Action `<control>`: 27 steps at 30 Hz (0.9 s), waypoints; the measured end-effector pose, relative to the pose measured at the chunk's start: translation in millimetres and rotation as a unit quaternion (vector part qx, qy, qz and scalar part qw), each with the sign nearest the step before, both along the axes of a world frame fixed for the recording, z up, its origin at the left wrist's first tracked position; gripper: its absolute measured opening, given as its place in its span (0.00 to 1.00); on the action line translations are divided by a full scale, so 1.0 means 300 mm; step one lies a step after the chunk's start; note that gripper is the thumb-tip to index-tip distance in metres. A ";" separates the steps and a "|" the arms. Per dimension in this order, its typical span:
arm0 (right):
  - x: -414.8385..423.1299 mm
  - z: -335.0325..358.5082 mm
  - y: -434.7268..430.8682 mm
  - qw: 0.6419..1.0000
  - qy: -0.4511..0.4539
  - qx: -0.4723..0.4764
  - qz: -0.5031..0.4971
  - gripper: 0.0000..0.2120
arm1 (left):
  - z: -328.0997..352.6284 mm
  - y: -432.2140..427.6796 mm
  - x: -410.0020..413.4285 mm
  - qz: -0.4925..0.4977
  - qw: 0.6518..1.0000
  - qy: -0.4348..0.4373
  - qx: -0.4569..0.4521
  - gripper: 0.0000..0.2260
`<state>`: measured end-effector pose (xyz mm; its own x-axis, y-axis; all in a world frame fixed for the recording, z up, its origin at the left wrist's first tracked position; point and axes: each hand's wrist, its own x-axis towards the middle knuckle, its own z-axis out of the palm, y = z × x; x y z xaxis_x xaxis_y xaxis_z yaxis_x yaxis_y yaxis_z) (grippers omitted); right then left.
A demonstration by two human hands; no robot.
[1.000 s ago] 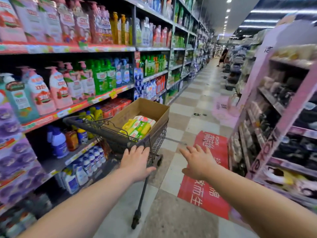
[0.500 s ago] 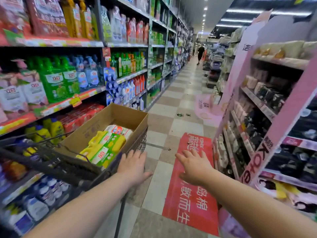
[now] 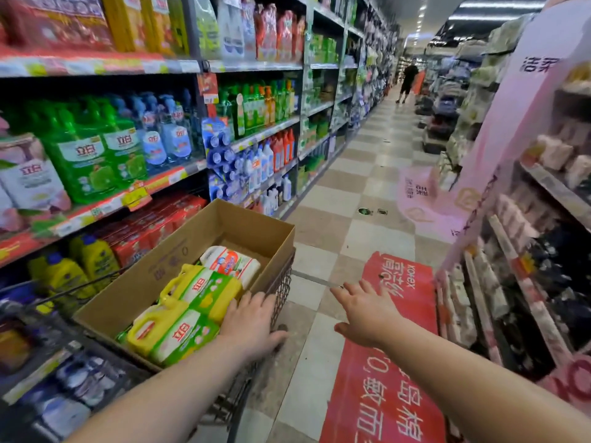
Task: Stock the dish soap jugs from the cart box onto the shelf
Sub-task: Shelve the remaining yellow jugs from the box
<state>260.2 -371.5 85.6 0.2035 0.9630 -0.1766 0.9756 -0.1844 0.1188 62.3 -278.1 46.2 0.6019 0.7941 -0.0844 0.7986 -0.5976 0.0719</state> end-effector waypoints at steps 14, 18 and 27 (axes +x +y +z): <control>0.247 -0.061 0.684 0.973 0.016 -0.023 0.227 0.34 | -0.075 0.391 0.128 0.233 0.972 0.030 -0.023 0.37; 0.255 -0.093 0.833 0.960 0.022 -0.053 0.274 0.33 | -0.131 0.376 0.121 0.300 0.952 0.044 -0.049 0.36; 0.035 -0.197 1.060 0.913 0.042 -0.100 0.393 0.34 | -0.199 0.409 -0.092 0.446 0.889 0.025 -0.097 0.36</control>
<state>270.6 -53.6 26.3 -0.5581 0.7532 -0.3483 0.8050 0.5933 -0.0069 34.8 -155.3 -13.5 -0.2693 0.9211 -0.2812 0.9535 0.2960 0.0565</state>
